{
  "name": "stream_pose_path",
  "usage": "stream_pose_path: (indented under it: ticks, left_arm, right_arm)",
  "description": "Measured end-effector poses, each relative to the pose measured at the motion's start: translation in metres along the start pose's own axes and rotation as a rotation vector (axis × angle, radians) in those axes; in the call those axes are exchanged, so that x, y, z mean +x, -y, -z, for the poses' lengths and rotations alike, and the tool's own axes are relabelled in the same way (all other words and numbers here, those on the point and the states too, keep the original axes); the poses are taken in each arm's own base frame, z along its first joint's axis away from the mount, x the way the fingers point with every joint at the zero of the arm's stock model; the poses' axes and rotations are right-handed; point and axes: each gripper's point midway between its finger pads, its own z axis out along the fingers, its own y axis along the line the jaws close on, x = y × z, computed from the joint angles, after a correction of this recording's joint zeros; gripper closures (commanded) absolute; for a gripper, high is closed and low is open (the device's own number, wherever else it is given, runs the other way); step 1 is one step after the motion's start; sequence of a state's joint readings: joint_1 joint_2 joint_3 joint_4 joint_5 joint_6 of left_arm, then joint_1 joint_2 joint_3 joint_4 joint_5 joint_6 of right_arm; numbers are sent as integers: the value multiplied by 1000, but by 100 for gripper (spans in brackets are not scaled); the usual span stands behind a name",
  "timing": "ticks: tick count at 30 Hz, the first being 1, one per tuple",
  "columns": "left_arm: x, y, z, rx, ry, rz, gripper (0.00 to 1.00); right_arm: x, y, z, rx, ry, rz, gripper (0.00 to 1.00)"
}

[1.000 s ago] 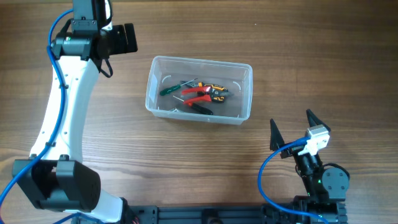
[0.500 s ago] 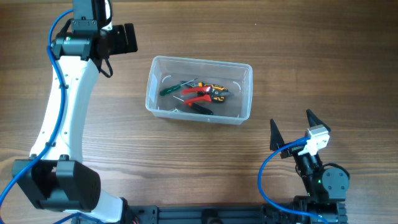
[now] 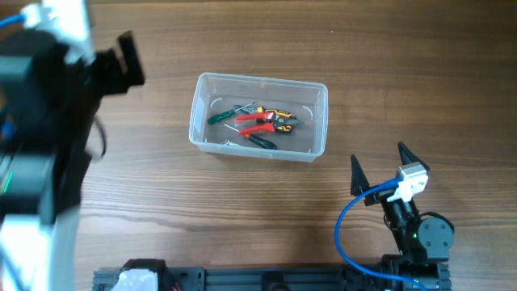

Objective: Pack container

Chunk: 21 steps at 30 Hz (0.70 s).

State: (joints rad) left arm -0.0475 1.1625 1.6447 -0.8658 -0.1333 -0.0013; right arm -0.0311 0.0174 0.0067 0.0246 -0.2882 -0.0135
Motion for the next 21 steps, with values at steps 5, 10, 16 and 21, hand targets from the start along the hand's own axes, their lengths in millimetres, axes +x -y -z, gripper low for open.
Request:
stream_pose_path:
  ticks: [5, 10, 16, 21]
  left_arm:
    - [-14, -12, 93, 12, 161, 22, 0]
    - [3, -22, 166, 21, 270, 36, 0]
    - [74, -23, 158, 37, 235, 45, 0]
    - [129, -18, 113, 67, 253, 118, 0]
  right_arm:
    - [0, 0, 0, 0, 0, 0, 0]
    - [0, 0, 0, 0, 1, 1, 0]
    - [0, 0, 0, 0, 2, 1, 0]
    - [0, 0, 0, 0, 2, 1, 0]
